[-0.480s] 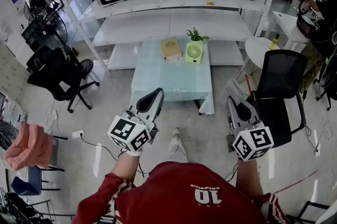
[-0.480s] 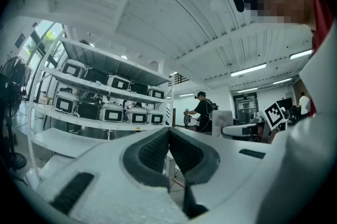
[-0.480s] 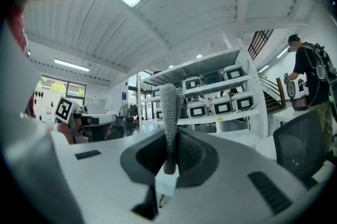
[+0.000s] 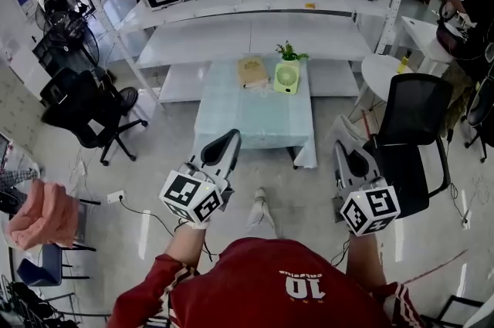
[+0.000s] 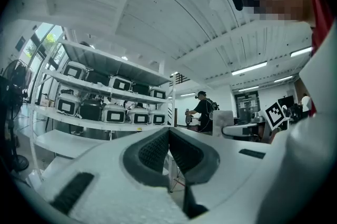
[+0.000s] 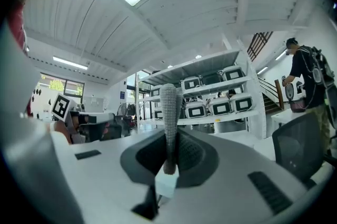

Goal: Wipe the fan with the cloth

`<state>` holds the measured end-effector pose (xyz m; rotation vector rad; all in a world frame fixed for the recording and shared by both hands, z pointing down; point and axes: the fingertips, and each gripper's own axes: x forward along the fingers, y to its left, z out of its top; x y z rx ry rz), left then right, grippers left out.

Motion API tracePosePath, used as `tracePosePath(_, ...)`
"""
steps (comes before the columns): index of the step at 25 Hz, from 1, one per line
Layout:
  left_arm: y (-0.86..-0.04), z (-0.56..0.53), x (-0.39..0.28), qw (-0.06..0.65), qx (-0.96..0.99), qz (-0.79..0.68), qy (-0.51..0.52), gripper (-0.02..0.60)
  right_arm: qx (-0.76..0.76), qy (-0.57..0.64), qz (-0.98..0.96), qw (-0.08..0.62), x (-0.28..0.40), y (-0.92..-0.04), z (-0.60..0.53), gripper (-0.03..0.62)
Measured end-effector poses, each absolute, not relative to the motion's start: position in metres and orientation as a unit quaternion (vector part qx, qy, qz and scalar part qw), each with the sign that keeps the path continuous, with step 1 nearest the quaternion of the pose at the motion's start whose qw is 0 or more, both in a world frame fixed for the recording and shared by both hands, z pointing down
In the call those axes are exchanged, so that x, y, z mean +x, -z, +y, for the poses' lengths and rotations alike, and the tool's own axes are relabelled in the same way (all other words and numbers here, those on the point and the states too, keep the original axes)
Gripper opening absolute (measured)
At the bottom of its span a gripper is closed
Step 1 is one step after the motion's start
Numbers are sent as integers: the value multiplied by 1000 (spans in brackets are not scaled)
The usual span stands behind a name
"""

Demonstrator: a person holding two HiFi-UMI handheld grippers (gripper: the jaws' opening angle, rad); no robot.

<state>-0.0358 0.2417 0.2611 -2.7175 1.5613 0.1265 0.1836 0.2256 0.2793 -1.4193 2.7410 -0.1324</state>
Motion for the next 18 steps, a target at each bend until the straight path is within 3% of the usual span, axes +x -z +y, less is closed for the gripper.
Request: tracePosePath(18,-272,205,-61,-15,-857,514,-29,-2,-397,77,913,44,150,-290,193,18)
